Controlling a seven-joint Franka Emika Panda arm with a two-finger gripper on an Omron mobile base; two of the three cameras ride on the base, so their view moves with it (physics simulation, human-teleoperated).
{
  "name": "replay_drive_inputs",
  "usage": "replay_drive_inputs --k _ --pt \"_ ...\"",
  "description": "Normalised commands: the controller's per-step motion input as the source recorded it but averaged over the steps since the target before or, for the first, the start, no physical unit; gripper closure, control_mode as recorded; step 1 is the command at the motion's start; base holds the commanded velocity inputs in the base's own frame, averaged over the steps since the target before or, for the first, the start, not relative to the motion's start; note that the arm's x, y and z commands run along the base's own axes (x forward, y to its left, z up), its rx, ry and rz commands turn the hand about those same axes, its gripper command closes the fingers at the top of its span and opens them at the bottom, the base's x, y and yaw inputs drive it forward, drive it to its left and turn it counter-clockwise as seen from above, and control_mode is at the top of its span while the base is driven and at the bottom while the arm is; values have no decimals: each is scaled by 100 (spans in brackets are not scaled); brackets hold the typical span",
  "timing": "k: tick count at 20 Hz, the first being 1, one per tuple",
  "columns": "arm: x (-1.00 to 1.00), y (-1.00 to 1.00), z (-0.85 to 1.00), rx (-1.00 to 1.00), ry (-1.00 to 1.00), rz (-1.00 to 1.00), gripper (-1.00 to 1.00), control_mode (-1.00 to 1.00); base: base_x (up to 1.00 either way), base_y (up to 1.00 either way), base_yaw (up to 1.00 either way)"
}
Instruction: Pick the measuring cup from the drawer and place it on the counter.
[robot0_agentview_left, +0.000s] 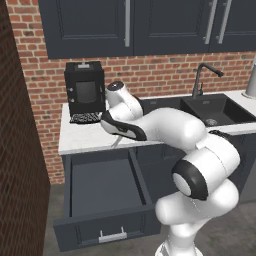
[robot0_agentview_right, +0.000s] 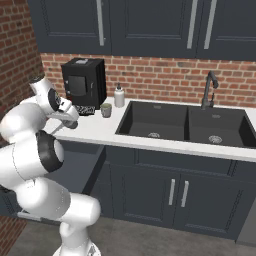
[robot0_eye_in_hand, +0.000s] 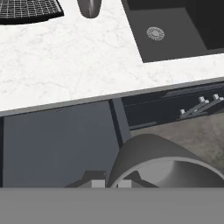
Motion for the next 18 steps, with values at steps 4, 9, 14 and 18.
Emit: replay_drive_inputs --k 4,9,14,18 --pt "89 0 -47 0 4 1 100 -100 0 0 0" --pt "88 0 -55 0 1 1 100 -100 0 0 0" --pt "85 0 -43 0 0 1 100 -100 0 0 0" --pt "86 0 -40 0 0 0 100 -100 0 0 0"
